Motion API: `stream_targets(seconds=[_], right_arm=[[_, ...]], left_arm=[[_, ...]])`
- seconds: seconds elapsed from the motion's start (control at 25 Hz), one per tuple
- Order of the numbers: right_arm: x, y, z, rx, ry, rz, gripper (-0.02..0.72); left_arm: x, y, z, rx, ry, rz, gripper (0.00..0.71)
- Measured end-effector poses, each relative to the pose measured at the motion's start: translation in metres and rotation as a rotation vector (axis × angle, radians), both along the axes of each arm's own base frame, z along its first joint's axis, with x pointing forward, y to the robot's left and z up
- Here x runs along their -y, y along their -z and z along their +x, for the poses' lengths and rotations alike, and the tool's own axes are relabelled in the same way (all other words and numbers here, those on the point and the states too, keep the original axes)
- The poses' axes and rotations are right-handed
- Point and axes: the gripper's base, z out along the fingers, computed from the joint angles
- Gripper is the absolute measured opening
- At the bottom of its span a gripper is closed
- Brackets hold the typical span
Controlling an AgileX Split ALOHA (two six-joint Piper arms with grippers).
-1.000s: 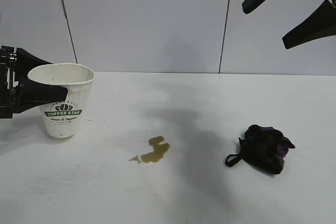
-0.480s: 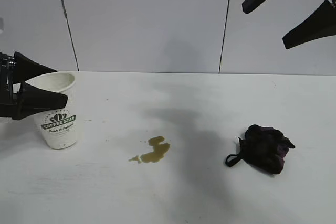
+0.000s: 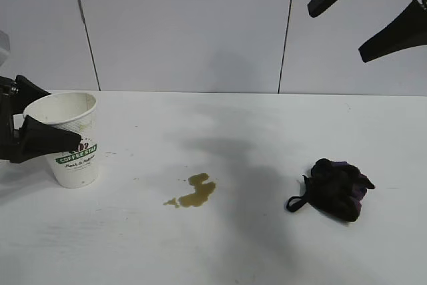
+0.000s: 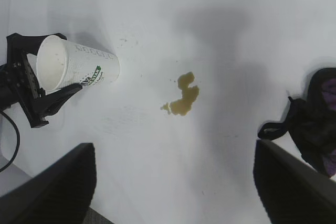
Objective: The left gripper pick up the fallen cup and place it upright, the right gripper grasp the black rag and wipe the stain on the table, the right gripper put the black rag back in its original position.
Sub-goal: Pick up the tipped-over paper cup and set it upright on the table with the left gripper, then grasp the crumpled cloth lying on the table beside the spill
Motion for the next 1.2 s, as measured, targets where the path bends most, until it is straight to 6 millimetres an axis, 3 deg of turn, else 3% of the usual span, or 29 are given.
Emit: stream_targets(seconds=[0.44,0.84,1.04,1.2], right_arm=[[0.000,0.000,0.000,0.000,0.000,0.000,0.568],[0.000,0.000,0.001,0.008,0.007,-0.001,0.568],[0.000,0.000,0.001,0.010,0.008,-0.003,0.568],[0.001,0.000,0.001,0.011,0.009,-0.003,0.568]], left_arm=[[-0.003,0.001,-0.001,-0.024,-0.007,0.000,0.657],[-0.031,0.010,-0.012,-0.220,-0.055,0.021,0.657],[-0.063,0.011,-0.015,-0.430,-0.327,-0.020,0.657],[-0.094,-0.019,-0.015,-0.526,-0.698,-0.123,0.657]])
